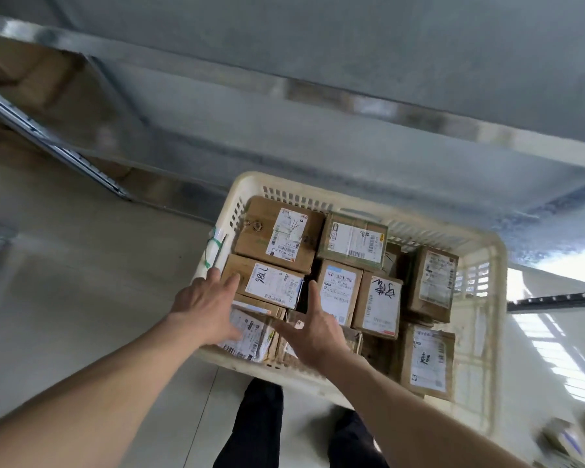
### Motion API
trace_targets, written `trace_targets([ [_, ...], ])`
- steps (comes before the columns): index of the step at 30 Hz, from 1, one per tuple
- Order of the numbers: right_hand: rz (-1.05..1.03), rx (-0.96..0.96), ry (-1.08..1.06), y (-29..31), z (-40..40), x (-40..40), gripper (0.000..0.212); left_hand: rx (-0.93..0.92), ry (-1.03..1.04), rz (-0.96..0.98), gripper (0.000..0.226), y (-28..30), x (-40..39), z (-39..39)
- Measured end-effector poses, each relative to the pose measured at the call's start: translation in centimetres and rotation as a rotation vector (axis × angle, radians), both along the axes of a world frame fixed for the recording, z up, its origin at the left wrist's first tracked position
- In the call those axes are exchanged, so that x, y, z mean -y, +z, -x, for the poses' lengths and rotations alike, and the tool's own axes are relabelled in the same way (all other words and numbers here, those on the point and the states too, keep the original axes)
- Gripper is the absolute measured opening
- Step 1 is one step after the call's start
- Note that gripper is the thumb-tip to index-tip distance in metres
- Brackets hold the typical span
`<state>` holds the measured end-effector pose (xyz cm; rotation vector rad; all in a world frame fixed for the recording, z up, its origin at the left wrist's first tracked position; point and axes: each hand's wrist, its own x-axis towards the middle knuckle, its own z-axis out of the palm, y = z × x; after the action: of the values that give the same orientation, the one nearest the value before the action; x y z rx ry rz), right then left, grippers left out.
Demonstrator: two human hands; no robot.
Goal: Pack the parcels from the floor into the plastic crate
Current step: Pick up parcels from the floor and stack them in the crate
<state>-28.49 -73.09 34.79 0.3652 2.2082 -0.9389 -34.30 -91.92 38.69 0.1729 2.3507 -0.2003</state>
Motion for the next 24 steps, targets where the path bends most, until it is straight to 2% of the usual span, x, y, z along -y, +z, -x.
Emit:
trace_targets([
  [4, 0.021, -0.065, -0.050, 2.4, -0.4, -4.3, 0.094, -0.046, 0.097, -0.091, 0.101, 3.0, -4.5, -0.6],
  [10, 0.048, -0.150, -0.137, 6.7, -2.6, -11.2, 0.085, -0.058, 0.262, -0.241, 0.093, 5.7, -11.1, -2.4],
  [16, 0.012, -0.224, -0.247, 11.5, -5.3, -17.5, 0.082, -0.089, 0.167, -0.363, 0.080, 10.2, -18.0, -4.6],
  [21, -0.014, -0.303, -0.402, 15.3, -8.1, -21.3, 0.082, -0.082, 0.052, -0.432, 0.090, 12.8, -22.4, -4.9],
  [24, -0.041, -0.349, -0.483, 17.6, -10.5, -23.1, 0.076, -0.074, -0.032, -0.474, 0.088, 13.8, -24.7, -5.2],
])
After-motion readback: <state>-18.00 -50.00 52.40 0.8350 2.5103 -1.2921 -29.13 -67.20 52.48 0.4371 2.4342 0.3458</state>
